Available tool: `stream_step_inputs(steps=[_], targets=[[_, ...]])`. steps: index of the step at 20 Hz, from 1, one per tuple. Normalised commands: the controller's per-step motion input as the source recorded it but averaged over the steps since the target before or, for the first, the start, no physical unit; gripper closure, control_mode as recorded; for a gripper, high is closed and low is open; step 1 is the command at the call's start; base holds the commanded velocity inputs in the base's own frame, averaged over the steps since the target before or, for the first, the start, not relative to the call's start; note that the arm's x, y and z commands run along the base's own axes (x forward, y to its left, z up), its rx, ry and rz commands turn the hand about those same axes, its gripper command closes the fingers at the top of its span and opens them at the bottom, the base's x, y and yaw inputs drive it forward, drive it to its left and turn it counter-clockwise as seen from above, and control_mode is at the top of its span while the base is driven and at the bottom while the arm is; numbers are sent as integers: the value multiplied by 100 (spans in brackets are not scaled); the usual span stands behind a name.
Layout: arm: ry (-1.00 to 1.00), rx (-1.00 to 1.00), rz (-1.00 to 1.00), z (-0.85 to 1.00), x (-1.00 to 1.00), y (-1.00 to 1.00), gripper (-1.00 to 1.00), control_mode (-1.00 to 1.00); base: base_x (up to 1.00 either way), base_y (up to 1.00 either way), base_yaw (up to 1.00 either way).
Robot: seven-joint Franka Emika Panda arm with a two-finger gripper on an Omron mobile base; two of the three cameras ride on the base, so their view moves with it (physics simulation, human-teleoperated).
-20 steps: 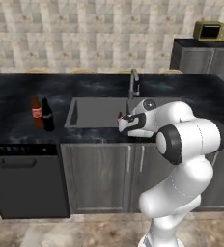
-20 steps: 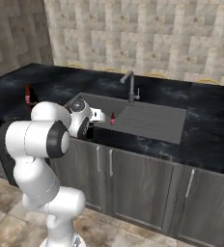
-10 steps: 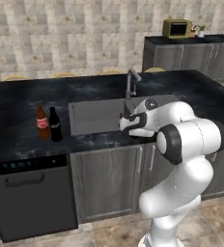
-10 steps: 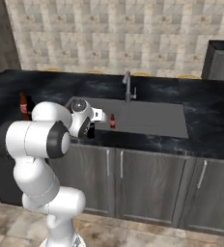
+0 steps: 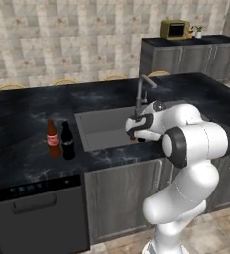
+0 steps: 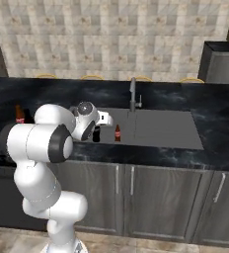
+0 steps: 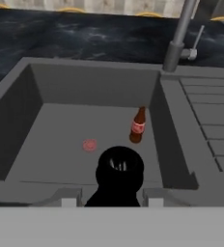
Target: Place the large bottle from the dining counter next to the other large bottle outside the sink, and place the small bottle from the dining counter next to the other small bottle inside the sink.
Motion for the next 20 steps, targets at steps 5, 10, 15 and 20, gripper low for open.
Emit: stream_step_inputs(steps=[5, 10, 15, 20], targets=[[0, 0, 0, 0, 0, 0, 100, 100, 41, 23, -2], [0, 0, 0, 0, 0, 0, 100, 100, 21, 30, 0], [0, 0, 0, 0, 0, 0, 100, 100, 27, 30, 0], [0, 0, 0, 0, 0, 0, 100, 100, 37, 24, 0]])
